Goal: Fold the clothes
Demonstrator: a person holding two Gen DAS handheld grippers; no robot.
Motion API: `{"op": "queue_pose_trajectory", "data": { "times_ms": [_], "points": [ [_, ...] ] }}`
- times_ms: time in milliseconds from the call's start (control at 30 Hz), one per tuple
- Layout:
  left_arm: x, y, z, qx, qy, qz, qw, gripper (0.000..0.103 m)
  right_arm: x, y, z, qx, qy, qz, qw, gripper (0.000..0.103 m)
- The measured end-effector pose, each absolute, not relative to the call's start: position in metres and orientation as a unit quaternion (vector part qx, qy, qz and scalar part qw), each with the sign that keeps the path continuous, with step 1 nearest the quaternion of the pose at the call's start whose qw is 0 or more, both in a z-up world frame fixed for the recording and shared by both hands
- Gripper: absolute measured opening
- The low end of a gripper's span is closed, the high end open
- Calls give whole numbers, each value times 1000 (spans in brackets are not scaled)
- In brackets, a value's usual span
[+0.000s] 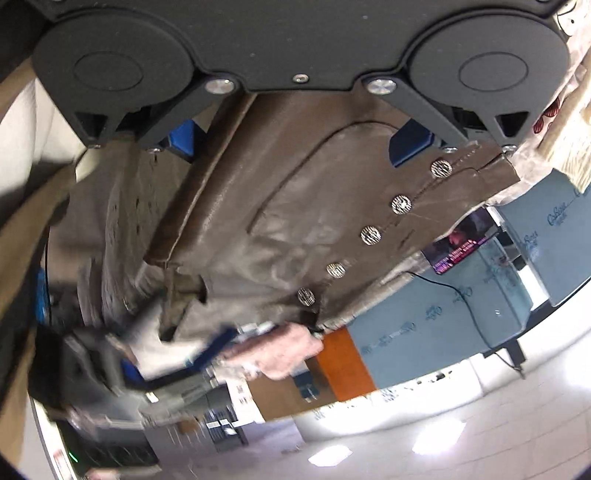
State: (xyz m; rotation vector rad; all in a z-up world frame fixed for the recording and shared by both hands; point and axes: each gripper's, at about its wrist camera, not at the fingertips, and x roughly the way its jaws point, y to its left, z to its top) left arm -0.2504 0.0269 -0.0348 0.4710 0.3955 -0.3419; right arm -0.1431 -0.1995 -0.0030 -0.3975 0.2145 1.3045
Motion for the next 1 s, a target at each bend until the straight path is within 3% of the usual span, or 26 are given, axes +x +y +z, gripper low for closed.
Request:
{"op": "queue_pose_trajectory", "data": {
  "times_ms": [233, 300, 333, 367, 467, 700, 733, 767, 800, 867, 900, 933, 1000],
  "points": [
    [-248, 45, -19, 166, 150, -154, 962, 103, -160, -155, -13, -270, 82, 608, 742, 85],
    [-247, 45, -21, 172, 151, -155, 961, 103, -157, -143, -17, -284, 76, 596, 747, 65],
    [-249, 45, -21, 175, 152, -157, 960, 103, -154, -140, -18, -280, 81, 604, 742, 36],
    [-251, 45, -22, 178, 153, -158, 959, 103, -148, -140, -18, -269, 90, 612, 738, 18],
    [-261, 52, -24, 179, 152, -161, 959, 103, -130, -147, -12, -208, 96, 628, 743, 10],
    [-254, 74, -31, 178, 146, -162, 960, 102, -118, -155, 2, -165, 88, 626, 757, 9],
    [-250, 76, -32, 177, 147, -169, 958, 95, -122, -155, 2, -169, 87, 627, 755, 10],
    [-246, 76, -33, 180, 154, -178, 955, 82, -125, -157, 1, -174, 87, 625, 756, 13],
    [-242, 77, -34, 182, 159, -186, 952, 77, -128, -158, 0, -183, 86, 615, 762, 16],
    [-239, 80, -35, 178, 157, -191, 953, 66, -133, -162, -5, -204, 86, 585, 780, 51],
    [-240, 84, -34, 166, 149, -192, 956, 64, -134, -166, -9, -215, 89, 563, 793, 59],
    [-240, 87, -33, 154, 142, -193, 959, 60, -134, -171, -12, -224, 95, 546, 802, 65],
    [-239, 94, -31, 125, 131, -193, 964, 52, -131, -183, -17, -236, 112, 511, 819, 65]
  ]
}}
